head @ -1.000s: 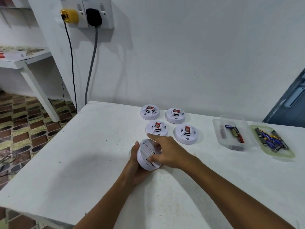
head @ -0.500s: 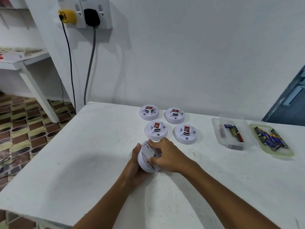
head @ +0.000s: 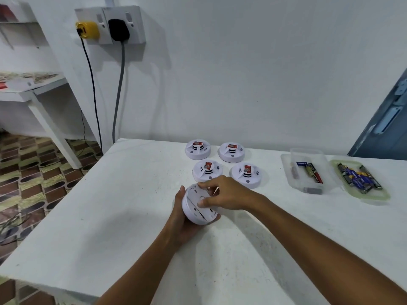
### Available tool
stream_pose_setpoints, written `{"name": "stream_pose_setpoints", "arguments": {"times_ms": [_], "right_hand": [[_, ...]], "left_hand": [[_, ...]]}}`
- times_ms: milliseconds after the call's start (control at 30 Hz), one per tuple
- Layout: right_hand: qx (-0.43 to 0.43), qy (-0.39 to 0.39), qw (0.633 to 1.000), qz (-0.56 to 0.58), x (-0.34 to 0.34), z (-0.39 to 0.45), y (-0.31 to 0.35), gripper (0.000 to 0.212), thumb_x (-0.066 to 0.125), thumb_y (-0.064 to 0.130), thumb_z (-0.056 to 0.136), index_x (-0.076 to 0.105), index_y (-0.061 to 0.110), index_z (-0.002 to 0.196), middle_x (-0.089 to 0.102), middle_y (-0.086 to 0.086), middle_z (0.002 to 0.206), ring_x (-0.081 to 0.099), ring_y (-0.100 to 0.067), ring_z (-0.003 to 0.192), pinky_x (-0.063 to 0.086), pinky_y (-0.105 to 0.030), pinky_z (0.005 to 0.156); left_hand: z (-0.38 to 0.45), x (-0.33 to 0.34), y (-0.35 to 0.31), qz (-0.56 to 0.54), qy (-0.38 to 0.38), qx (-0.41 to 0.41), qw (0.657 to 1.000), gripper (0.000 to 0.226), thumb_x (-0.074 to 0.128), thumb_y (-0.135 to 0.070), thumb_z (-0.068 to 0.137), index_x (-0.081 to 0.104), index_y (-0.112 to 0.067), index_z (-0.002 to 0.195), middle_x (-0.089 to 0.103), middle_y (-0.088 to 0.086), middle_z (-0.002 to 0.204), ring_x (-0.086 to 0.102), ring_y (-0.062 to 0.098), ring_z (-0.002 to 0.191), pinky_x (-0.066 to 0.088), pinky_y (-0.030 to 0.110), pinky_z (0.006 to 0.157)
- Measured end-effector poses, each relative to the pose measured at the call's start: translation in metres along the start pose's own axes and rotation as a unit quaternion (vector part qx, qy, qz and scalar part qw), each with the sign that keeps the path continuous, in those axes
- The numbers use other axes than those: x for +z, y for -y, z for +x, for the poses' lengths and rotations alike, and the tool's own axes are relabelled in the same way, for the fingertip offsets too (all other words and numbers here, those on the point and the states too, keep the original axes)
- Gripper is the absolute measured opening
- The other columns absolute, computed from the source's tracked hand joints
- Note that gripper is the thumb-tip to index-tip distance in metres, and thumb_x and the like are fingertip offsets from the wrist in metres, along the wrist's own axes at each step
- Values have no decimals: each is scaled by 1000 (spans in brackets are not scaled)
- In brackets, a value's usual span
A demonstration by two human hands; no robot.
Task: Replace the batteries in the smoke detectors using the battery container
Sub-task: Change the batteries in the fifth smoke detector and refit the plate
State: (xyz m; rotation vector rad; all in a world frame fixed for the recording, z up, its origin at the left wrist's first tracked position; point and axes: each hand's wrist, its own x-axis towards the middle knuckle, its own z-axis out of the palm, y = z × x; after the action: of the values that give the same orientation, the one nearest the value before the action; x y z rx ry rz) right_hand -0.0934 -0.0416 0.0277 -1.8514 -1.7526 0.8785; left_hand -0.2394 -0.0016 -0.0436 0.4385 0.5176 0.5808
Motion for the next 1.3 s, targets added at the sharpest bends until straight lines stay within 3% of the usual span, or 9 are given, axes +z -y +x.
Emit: {"name": "stream_pose_setpoints", "arguments": {"times_ms": [133, 300, 433, 533, 633, 767, 867, 1000, 1300], "right_hand": [[-15, -10, 999, -27, 5, 3, 8, 72, 78, 43, 73, 52, 20, 136, 57, 5, 111, 54, -10, 93, 42, -20, 78], [-3, 4, 998, -55, 2, 12, 15, 68, 82, 42, 69, 56, 19, 127, 53, 5, 99, 56, -14, 89, 49, -28, 79], [10, -18, 999, -33, 5, 16, 15, 61, 82, 40, 68, 59, 20, 120, 57, 3, 104, 59, -17, 92, 51, -30, 76], [-8, -32, 999, -31, 12, 11, 15, 53, 74, 39, 78, 59, 25, 127, 61, 6, 111, 57, -12, 95, 46, -27, 83], [-21, -19, 999, -24, 16, 3, 14, 50, 60, 31, 87, 51, 27, 136, 58, 6, 129, 58, -14, 107, 46, -28, 88], [-18, 0, 1000, 14, 25, -9, 11, 41, 46, 21, 91, 46, 16, 132, 59, -2, 110, 53, -7, 85, 44, -39, 82], [-2, 17, 998, 61, 25, -16, 7, 53, 51, 25, 89, 38, 16, 140, 54, -6, 135, 55, -23, 117, 45, -43, 99], [-6, 36, 998, 48, 27, -19, 4, 103, 74, 42, 74, 11, 24, 154, 24, 10, 156, 31, -10, 139, 36, -31, 111], [-26, -77, 997, 15, 56, -19, 7, 85, 70, 25, 77, 25, 17, 148, 41, 3, 139, 46, -15, 122, 43, -22, 94]], "left_hand": [[3, -3, -1, -18, -13, -5, 1000, 68, 44, -62, 82, 53, -13, 128, 66, 20, 119, 64, 40, 105, 51, 60, 87], [9, -9, -2, -46, -25, -24, 998, 72, 32, -67, 90, 45, -13, 136, 59, 19, 128, 52, 41, 118, 34, 62, 104], [10, -10, -3, -53, -20, -24, 998, 69, 33, -67, 90, 49, -11, 127, 62, 22, 122, 53, 43, 114, 40, 63, 99], [10, -11, 0, -63, -12, 3, 998, 67, 38, -65, 88, 52, -11, 125, 67, 23, 115, 57, 42, 111, 53, 60, 80], [7, -11, 1, -38, 22, 15, 999, 77, 50, -66, 80, 49, -12, 134, 60, 22, 128, 57, 39, 117, 52, 56, 87], [7, -18, 3, 20, 63, 46, 997, 94, 77, -60, 64, 48, -11, 138, 54, 19, 136, 54, 34, 123, 51, 47, 93], [9, -22, 6, 53, 79, 66, 993, 102, 82, -58, 61, 43, -6, 140, 47, 23, 139, 47, 36, 127, 46, 48, 101], [13, -25, 9, 75, 69, 103, 989, 103, 83, -52, 62, 37, -4, 140, 49, 26, 131, 56, 36, 116, 53, 46, 87], [16, -26, 17, 213, -33, 179, 960, 104, 82, -67, 50, 48, -10, 130, 58, 23, 125, 59, 37, 114, 50, 48, 95]]}}
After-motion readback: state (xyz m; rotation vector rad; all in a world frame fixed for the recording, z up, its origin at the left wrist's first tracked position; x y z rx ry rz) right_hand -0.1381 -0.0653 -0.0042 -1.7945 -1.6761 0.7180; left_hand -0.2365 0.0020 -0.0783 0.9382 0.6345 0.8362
